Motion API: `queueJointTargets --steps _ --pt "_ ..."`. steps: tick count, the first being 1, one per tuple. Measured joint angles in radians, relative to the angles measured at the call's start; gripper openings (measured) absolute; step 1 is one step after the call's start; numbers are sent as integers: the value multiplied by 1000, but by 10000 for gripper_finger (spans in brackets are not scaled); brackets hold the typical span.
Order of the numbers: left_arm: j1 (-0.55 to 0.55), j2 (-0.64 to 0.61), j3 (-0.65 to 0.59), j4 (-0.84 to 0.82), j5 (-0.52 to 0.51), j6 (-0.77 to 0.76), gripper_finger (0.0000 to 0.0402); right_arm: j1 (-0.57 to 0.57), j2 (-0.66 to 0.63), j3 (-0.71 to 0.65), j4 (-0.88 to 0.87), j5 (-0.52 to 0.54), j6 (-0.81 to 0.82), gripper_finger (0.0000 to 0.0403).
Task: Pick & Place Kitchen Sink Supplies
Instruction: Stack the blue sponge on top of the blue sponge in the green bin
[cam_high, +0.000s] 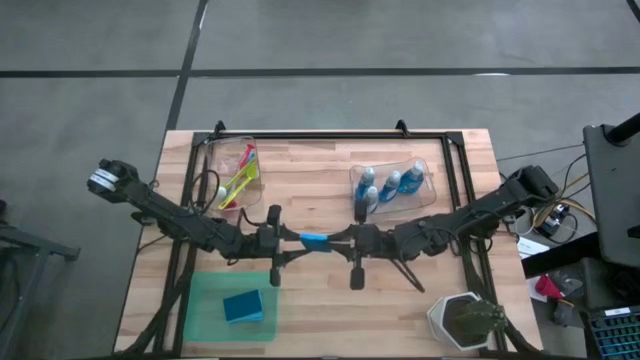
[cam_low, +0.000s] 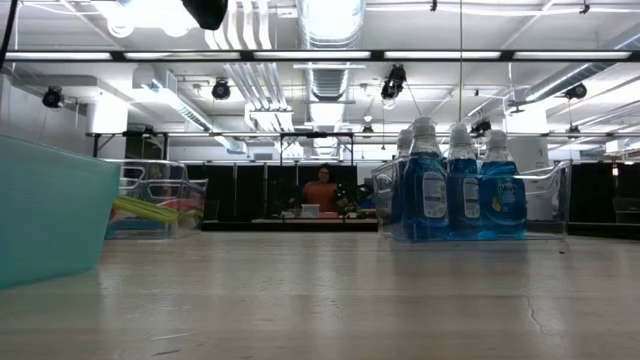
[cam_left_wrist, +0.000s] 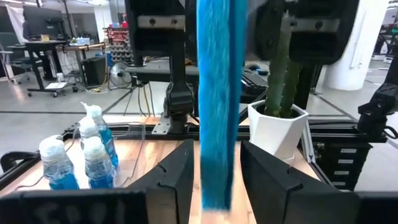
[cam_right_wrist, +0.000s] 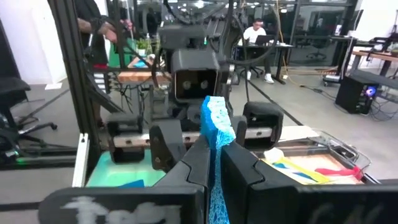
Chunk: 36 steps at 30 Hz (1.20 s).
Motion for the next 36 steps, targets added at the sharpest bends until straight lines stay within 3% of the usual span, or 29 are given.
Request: queueJointTargets --steps 8,16,20,25,29,33,36 --pt "1 0 0 -11 42 -1 114 -2 43 38 9 8 -36 18" --pt "1 0 0 -31 44 4 32 -2 44 40 -1 8 15 23" --pt "-5 -18 0 -107 55 -8 7 -1 44 40 -43 8 46 49" --pt "-11 -95 0 -303 86 -147 16 12 44 40 -87 9 28 95" --pt "-13 -186 0 -526 247 -332 19 11 44 40 -92 10 -7 123" --pt "-24 -281 0 -761 561 -546 20 11 44 37 -106 11 -33 141" --pt "-58 -324 0 -921 729 -716 20 11 49 35 -107 11 -25 148"
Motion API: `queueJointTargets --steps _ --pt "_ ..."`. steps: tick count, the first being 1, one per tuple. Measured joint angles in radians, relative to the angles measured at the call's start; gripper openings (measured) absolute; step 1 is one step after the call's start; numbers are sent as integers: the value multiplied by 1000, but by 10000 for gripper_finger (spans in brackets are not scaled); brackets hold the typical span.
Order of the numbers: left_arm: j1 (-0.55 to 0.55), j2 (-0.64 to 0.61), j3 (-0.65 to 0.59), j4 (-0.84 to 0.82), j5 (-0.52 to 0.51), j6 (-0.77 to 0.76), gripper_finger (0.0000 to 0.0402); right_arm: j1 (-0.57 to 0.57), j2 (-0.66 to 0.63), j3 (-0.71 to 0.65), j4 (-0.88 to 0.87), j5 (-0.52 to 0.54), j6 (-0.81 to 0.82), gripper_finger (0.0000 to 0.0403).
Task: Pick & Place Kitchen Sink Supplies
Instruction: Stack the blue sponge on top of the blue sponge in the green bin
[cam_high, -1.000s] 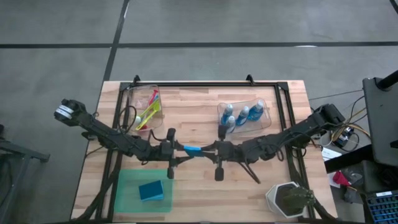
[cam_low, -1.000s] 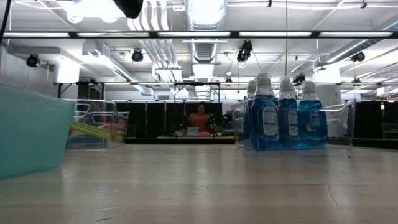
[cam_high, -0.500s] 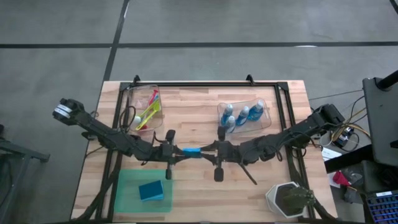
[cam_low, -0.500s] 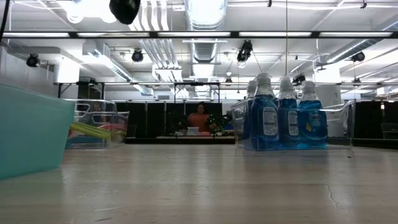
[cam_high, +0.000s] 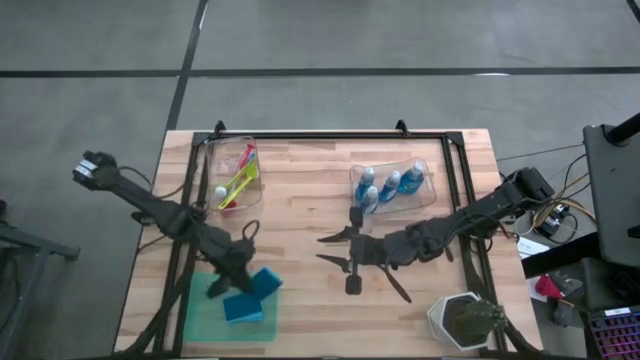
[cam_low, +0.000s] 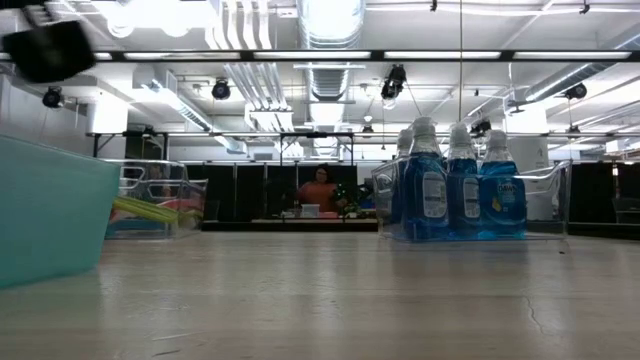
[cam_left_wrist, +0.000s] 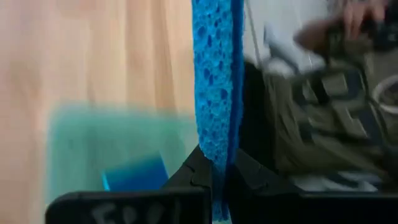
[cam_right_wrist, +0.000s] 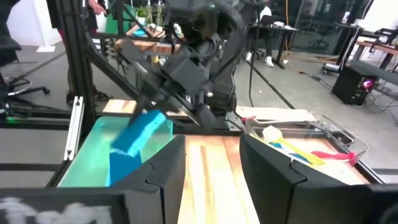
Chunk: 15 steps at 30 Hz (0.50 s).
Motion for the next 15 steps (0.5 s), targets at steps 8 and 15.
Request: queueJointTargets --steps 8,15 --pt "-86 -13 -12 -158 111 -179 21 0 1 -24 -2 0 30 148" --pt "-90 55 -109 -148 217 -293 21 0 1 -33 0 -1 55 133"
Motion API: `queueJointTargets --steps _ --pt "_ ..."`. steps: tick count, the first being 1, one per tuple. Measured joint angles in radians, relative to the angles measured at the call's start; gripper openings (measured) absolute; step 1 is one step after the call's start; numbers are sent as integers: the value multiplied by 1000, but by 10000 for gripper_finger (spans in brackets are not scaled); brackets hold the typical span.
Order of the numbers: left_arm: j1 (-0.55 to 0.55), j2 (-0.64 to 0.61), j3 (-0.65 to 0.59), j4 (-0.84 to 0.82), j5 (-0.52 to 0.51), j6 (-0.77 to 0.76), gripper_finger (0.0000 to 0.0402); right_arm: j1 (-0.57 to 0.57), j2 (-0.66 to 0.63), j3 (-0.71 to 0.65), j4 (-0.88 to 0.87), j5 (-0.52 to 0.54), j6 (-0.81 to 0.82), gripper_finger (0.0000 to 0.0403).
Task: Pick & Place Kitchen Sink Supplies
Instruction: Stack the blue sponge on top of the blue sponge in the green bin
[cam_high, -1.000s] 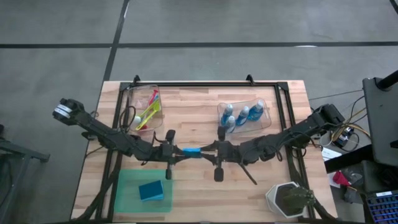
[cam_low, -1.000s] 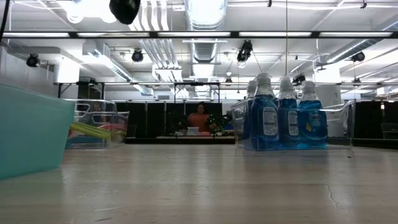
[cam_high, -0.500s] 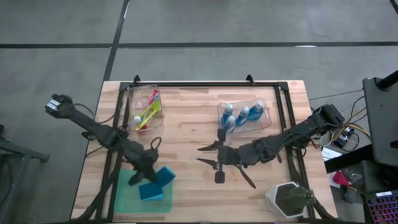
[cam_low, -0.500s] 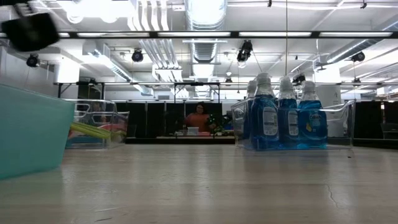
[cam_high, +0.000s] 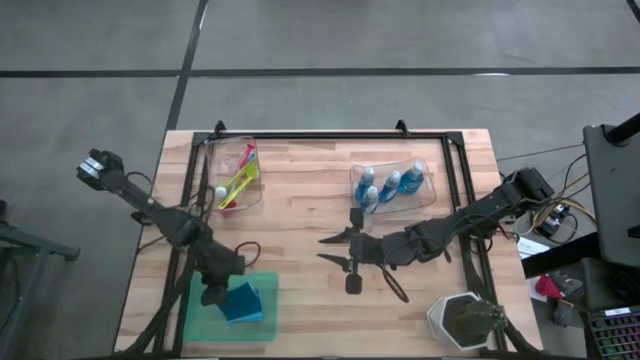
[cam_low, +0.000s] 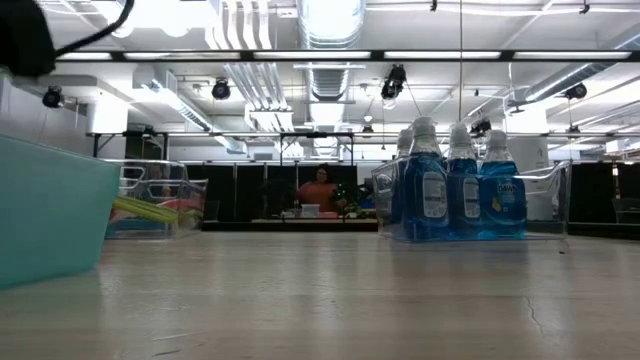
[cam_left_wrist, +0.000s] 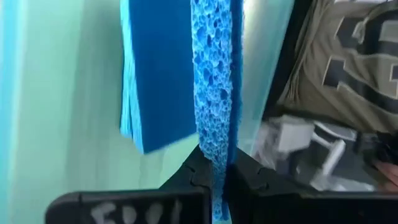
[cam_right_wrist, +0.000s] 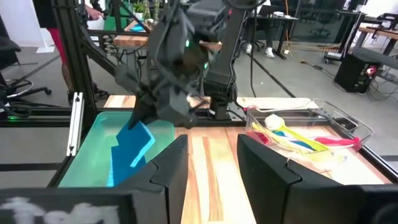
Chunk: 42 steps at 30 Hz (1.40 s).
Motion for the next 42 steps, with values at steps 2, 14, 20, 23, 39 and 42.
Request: queueJointTargets --steps 2,14,20,23,39,42 --pt "0 21 -29 36 33 -17 21 0 0 -1 2 0 1 129" --pt "0 53 -65 223 118 -55 21 -1 0 -2 3 0 -6 116" --pt "2 106 -96 285 86 -99 21 -1 0 -2 3 0 -3 124" --pt "1 139 -108 285 93 -68 21 0 0 -2 4 0 -2 127" --pt "2 150 -110 318 74 -63 75 -1 0 -9 5 -1 0 110" --pt "2 143 -110 319 47 -83 102 -1 0 -9 5 0 0 106"
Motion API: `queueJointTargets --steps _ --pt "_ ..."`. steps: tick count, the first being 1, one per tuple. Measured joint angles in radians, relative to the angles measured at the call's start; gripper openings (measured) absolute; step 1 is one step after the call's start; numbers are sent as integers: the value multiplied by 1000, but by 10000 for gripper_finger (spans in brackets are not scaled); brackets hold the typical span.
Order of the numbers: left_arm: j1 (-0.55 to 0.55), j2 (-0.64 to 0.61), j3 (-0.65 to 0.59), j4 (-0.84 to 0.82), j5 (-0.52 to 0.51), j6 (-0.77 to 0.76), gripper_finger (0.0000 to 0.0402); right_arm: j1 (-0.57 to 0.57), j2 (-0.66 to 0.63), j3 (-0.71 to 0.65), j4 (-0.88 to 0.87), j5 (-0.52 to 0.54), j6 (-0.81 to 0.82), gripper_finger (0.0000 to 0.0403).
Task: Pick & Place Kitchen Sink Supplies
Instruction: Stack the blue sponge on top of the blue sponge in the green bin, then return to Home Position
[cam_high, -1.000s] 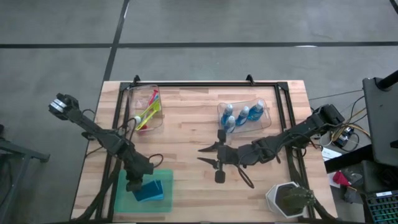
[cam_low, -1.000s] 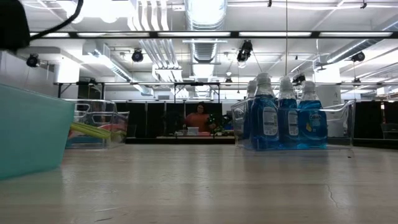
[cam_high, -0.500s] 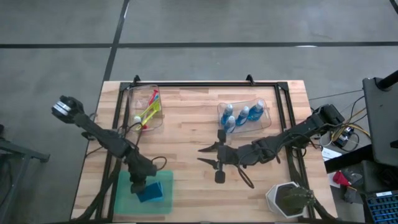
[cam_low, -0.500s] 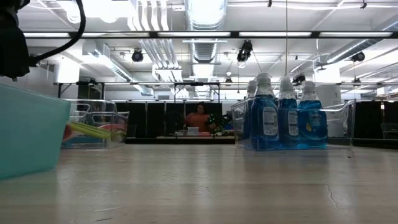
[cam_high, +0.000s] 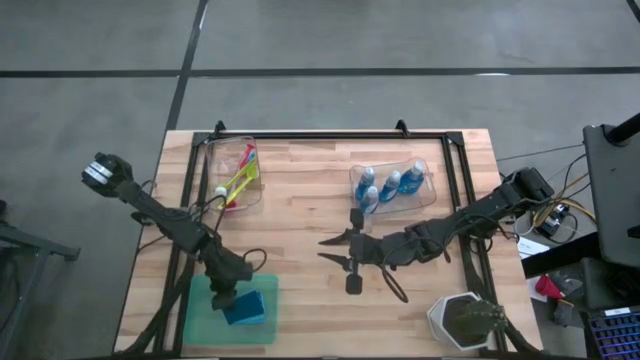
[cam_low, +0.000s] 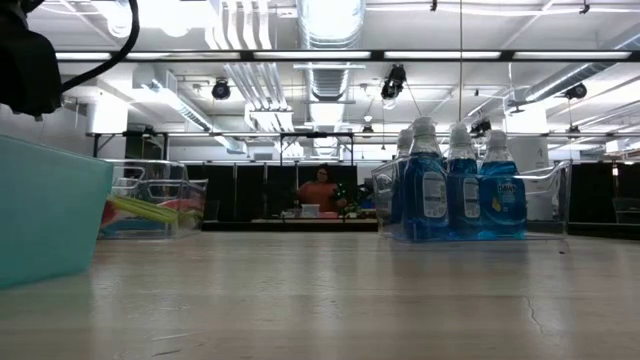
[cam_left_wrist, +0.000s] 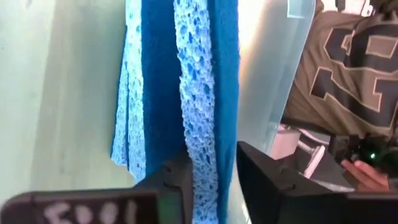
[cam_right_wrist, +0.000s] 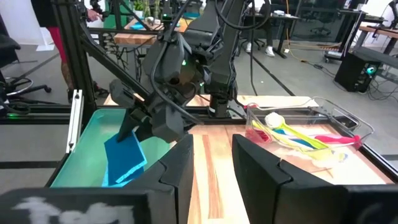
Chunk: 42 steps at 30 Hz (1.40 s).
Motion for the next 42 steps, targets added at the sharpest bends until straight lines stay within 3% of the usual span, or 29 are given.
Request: queueJointTargets --steps 6,9,12,30,36,42 --pt "0 -2 0 1 4 -19 145 0 0 -2 0 0 0 95" --pt "1 -2 0 1 70 -29 154 0 0 -3 0 0 -3 90" --pt "0 -2 0 1 135 -40 154 0 0 -3 0 0 -2 85" --pt "15 -10 14 -151 259 -117 133 -6 0 -3 1 0 0 73" --pt "25 -74 58 -180 227 -54 133 -6 0 -3 1 0 0 81" --pt "77 -164 69 -189 67 134 133 -6 0 -3 1 0 0 78"
